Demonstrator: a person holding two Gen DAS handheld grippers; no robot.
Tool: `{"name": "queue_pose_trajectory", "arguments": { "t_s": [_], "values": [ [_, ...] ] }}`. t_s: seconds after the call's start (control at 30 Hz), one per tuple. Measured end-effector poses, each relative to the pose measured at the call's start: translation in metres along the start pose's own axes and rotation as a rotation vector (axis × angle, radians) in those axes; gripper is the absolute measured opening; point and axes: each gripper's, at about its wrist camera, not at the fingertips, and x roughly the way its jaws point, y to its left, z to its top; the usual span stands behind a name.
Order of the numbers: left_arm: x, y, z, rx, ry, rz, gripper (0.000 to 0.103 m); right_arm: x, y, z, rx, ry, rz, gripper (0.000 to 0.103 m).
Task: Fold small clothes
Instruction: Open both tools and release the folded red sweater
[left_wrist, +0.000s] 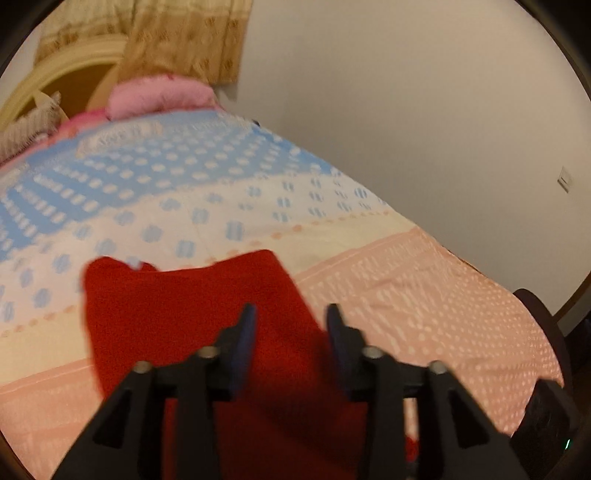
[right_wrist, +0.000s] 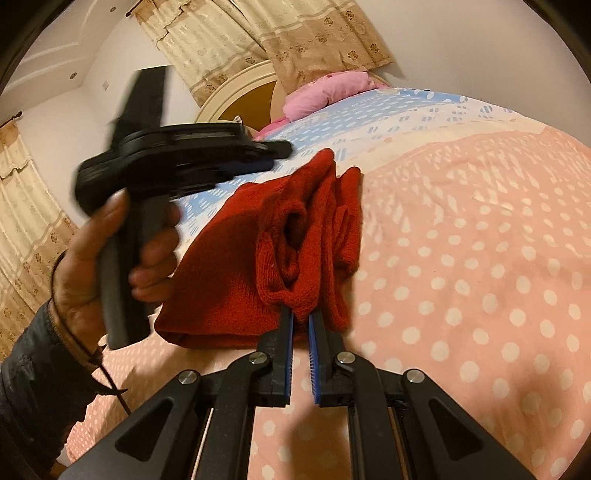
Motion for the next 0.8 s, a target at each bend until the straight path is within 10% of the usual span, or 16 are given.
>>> {"name": "queue_pose_trajectory", "arguments": {
  "t_s": [0.27, 0.37, 0.5, 0.57, 0.63, 0.8],
  "values": [
    [-0.048, 0.045, -0.06, -0.029, -0.082, 0.148, 0.074, -0.032, 0.005, 0.03, -0.037, -0.111, -0.054, 0.011],
    [-0.044, 0.06, -0.074, -0.1, -0.062, 0.134, 0.074, -0.011, 0.014, 0.064, -0.063, -0.076, -0.016, 0.055],
    [-0.039, 0.062, -0.086, -0.134, -0.048, 0.12, 0.074, 0.04, 0.02, 0.097, -0.075, 0.02, -0.015, 0.061],
    [-0.038, 0.059, -0.09, -0.136, -0.046, 0.11, 0.074, 0.066, 0.016, 0.102, -0.06, 0.085, -0.021, 0.054],
    [-0.04, 0.057, -0.094, -0.137, -0.047, 0.099, 0.074, 0.085, 0.007, 0.1, -0.022, 0.139, -0.023, 0.013],
    [-0.04, 0.05, -0.098, -0.11, -0.049, 0.098, 0.082, 0.062, -0.002, 0.089, -0.03, 0.077, -0.068, 0.005]
  ]
}}
